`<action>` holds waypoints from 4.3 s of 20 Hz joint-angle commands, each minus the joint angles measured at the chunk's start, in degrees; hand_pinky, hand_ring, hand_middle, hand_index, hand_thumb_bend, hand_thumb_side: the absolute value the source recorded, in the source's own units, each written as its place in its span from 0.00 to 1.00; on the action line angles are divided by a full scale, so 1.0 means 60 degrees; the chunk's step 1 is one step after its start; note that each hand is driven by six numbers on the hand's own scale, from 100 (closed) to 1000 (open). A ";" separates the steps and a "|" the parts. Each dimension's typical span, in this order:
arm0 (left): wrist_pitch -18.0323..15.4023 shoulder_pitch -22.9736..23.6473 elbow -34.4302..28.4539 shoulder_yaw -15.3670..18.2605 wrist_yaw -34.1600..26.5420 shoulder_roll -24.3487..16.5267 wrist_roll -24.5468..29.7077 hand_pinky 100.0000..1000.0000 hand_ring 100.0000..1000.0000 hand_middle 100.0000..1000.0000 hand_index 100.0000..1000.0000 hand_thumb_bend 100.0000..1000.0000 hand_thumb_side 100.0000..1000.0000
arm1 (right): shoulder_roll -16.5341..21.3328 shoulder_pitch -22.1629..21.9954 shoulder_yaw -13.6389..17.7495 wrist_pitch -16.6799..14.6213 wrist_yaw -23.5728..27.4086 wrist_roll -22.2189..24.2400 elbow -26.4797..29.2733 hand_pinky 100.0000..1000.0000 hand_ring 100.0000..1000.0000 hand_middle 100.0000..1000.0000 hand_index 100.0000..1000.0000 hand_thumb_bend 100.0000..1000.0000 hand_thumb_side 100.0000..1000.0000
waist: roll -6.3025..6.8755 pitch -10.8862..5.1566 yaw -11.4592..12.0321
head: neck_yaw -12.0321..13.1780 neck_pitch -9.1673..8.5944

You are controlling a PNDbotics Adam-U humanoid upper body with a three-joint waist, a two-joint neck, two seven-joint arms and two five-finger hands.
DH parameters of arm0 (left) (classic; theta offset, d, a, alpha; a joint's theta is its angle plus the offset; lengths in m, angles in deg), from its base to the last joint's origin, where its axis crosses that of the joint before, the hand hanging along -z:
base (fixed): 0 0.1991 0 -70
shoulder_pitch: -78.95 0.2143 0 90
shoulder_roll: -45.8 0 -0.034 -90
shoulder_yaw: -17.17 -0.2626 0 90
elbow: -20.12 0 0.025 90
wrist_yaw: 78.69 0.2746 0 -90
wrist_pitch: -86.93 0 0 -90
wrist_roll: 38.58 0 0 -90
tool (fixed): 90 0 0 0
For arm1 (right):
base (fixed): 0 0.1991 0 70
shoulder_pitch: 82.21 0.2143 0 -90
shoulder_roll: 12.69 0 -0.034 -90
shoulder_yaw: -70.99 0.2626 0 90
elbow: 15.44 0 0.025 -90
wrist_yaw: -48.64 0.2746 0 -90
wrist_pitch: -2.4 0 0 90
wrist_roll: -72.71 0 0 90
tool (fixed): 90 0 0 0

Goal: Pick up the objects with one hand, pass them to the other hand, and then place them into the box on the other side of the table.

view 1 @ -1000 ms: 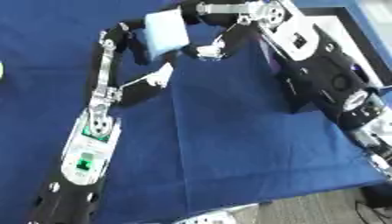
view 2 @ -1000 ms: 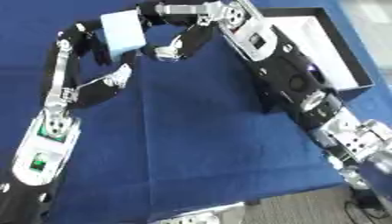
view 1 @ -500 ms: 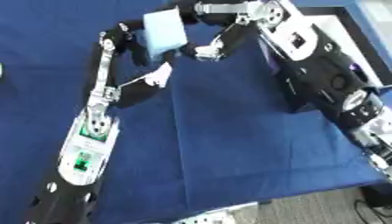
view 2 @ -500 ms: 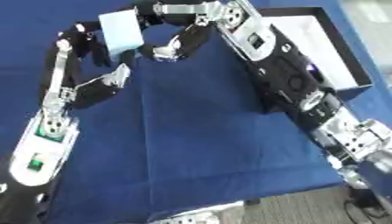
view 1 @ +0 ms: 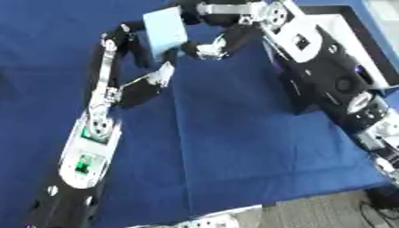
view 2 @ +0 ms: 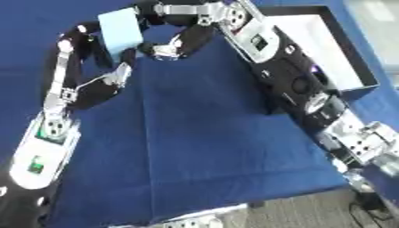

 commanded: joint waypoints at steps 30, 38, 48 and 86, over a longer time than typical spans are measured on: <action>0.0102 -0.0113 -0.0157 -0.0155 -0.0159 0.0136 0.0516 0.57 0.24 0.13 0.52 0.00 0.14 | 0.0056 0.0340 0.0057 -0.0882 0.0074 0.1050 0.0009 0.81 1.00 0.83 1.00 0.00 0.47 | -0.0027 -0.0036 -0.0075 | -0.0143 -0.0012; 0.0092 -0.0118 -0.0065 -0.0115 0.0003 0.0097 0.0451 0.64 0.30 0.24 0.62 0.09 0.17 | 0.0071 0.0319 0.0046 -0.0543 0.0341 0.1050 -0.0072 0.76 1.00 0.66 0.90 0.00 0.37 | -0.0008 -0.0085 -0.0110 | -0.0158 -0.0012; -0.0080 -0.0122 -0.0078 -0.0090 0.0934 0.0042 0.0338 0.72 0.42 0.41 0.78 0.34 0.28 | 0.0051 0.0316 0.0189 0.0043 0.0639 0.1050 -0.0185 0.71 1.00 0.58 0.81 0.00 0.24 | -0.0016 -0.0108 -0.0130 | -0.0153 -0.0012; 0.0341 0.0186 0.0271 0.0271 0.2479 -0.0444 -0.2285 0.76 0.50 0.49 0.81 0.52 0.36 | 0.0910 -0.0286 0.1032 0.0447 0.1643 0.1050 0.0051 0.68 1.00 0.55 0.75 0.00 0.13 | 0.0349 -0.0705 -0.0438 | 0.0623 -0.0012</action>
